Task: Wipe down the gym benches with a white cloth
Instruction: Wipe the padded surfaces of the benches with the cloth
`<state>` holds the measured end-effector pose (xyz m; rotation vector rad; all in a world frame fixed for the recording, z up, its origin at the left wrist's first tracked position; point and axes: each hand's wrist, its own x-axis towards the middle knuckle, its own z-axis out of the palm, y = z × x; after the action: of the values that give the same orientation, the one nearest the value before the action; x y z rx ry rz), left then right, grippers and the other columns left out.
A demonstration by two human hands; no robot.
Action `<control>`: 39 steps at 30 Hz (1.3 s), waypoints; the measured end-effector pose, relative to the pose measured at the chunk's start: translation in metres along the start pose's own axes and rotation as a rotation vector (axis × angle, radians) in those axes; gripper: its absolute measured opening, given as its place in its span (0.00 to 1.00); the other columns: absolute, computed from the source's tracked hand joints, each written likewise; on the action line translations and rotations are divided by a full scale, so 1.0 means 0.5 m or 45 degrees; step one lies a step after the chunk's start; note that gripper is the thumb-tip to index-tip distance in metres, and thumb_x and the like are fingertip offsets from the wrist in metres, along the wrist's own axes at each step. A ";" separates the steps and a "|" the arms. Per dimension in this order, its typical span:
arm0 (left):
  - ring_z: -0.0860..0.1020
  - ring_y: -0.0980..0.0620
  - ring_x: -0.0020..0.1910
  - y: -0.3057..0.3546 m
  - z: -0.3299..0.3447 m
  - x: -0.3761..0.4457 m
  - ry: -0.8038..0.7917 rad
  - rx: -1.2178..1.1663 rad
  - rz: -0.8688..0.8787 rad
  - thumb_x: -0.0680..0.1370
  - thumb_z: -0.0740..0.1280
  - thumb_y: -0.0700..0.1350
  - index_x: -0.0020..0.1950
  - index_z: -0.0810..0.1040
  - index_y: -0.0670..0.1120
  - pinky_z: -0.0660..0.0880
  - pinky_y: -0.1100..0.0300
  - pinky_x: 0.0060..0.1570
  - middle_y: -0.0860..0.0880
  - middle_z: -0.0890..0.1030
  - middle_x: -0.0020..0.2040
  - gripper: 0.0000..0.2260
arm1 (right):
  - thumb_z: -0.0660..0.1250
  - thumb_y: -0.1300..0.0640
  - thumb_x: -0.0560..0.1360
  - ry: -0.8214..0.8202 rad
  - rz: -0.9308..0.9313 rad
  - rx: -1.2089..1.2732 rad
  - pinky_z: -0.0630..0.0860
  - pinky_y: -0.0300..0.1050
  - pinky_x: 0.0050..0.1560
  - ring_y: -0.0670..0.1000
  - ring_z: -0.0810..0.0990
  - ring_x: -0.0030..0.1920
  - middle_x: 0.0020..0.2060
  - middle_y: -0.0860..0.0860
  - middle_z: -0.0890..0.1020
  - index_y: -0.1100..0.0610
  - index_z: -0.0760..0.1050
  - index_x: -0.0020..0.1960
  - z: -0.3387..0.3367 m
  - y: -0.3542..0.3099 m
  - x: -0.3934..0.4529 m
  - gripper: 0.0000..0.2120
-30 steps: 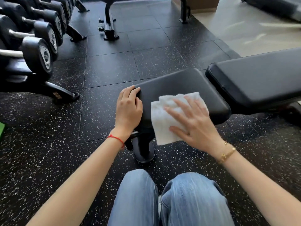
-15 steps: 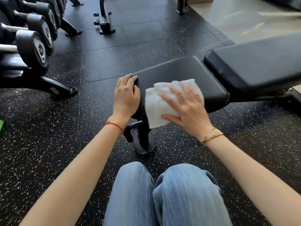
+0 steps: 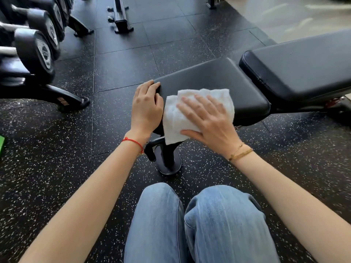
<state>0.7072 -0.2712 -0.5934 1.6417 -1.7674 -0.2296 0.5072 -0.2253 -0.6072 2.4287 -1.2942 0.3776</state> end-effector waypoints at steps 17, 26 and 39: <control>0.65 0.45 0.73 0.002 -0.004 0.004 -0.047 0.052 -0.005 0.81 0.58 0.41 0.70 0.72 0.40 0.59 0.52 0.75 0.43 0.71 0.71 0.18 | 0.51 0.33 0.79 -0.080 0.241 0.212 0.58 0.58 0.75 0.54 0.65 0.75 0.74 0.46 0.68 0.45 0.65 0.75 -0.030 0.124 -0.036 0.29; 0.67 0.43 0.71 0.051 0.004 0.010 -0.075 0.210 -0.076 0.81 0.59 0.41 0.69 0.72 0.39 0.59 0.52 0.74 0.41 0.72 0.69 0.17 | 0.45 0.34 0.77 -0.344 0.196 0.368 0.52 0.62 0.75 0.49 0.56 0.78 0.78 0.41 0.59 0.40 0.59 0.77 -0.026 0.172 0.048 0.30; 0.60 0.44 0.76 0.228 0.143 -0.023 0.095 0.391 -0.388 0.81 0.58 0.45 0.73 0.69 0.45 0.50 0.45 0.77 0.44 0.67 0.75 0.20 | 0.58 0.42 0.81 -0.380 0.059 0.755 0.52 0.64 0.75 0.50 0.53 0.78 0.77 0.45 0.61 0.45 0.63 0.76 -0.020 0.333 0.018 0.25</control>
<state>0.5726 -0.2633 -0.5858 2.1118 -1.5484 -0.0331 0.3721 -0.3133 -0.5634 3.0442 -1.5321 0.4802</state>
